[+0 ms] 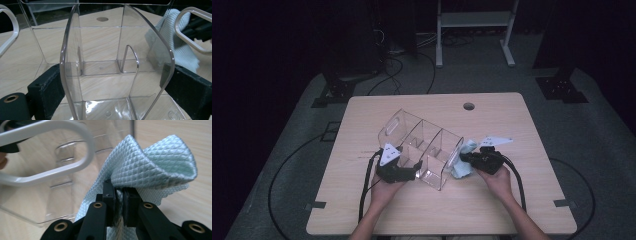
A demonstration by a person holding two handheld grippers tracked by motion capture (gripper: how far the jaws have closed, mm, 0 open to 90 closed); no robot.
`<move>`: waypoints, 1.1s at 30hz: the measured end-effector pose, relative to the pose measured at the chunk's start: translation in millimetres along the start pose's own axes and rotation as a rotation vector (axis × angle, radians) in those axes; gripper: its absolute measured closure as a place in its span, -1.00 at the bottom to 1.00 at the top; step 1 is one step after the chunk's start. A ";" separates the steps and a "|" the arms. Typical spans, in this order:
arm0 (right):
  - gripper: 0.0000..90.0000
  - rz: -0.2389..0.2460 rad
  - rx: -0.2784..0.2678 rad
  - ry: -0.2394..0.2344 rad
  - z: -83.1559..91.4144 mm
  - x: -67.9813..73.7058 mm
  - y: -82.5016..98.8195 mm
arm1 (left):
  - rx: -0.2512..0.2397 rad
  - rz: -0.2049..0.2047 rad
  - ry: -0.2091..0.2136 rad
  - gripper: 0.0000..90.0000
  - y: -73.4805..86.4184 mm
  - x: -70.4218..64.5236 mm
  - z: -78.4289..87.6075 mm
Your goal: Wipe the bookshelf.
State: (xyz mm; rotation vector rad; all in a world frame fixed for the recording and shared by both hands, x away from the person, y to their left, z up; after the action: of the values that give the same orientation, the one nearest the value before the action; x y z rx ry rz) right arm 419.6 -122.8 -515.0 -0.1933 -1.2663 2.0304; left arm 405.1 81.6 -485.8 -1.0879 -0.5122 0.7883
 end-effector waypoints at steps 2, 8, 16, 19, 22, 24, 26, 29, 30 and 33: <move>0.82 0.030 -0.003 -0.038 0.6 13.4 1.8 | 0.000 0.003 0.003 -0.86 0.1 0.5 0.2; 0.83 0.050 0.002 -0.046 3.0 11.4 -0.1 | 0.004 -0.002 0.003 -0.84 0.0 -1.2 -0.4; 0.82 0.053 -0.006 -0.029 -0.4 10.5 -4.5 | 0.004 0.004 -0.001 -0.86 -0.1 0.7 -0.4; 0.82 0.105 0.034 -0.104 0.1 36.2 8.3 | 0.003 0.002 0.002 -0.86 -0.2 -0.3 -0.3; 0.82 0.145 0.043 -0.068 1.2 34.1 7.5 | 0.004 -0.001 0.002 -0.86 -0.2 -1.5 -0.4; 0.83 0.104 0.017 -0.036 3.2 18.0 -2.1 | 0.006 -0.001 0.001 -0.86 -0.1 -1.8 -0.8; 0.83 0.069 -0.010 -0.012 3.7 4.1 -11.6 | 0.006 0.004 -0.006 -0.86 -0.2 -1.7 -1.9; 0.83 0.044 -0.027 -0.004 2.0 -3.3 -16.6 | 0.007 0.003 -0.005 -0.88 -0.2 -1.4 -2.0; 0.83 0.043 -0.030 0.000 1.5 -1.6 -15.4 | 0.004 0.006 -0.003 -0.88 -0.5 -1.5 -1.8; 0.82 0.047 -0.015 -0.037 0.5 13.9 -5.4 | 0.001 0.007 -0.003 -0.88 -0.9 -1.5 -1.6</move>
State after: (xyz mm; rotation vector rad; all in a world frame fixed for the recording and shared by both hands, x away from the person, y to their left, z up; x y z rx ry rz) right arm 411.9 -112.9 -506.9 -0.1944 -1.3118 2.0731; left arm 405.5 79.3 -485.6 -1.0885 -0.5107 0.7961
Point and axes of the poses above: each handheld gripper's, and its own axes: z roughly backward along the jaws, y roughly out of its underside, x roughly to its left, the point moved 10 cm from there along -z, roughly forward along the jaws, and after that the axes turned 2 degrees about -y, right-handed, at the moved point
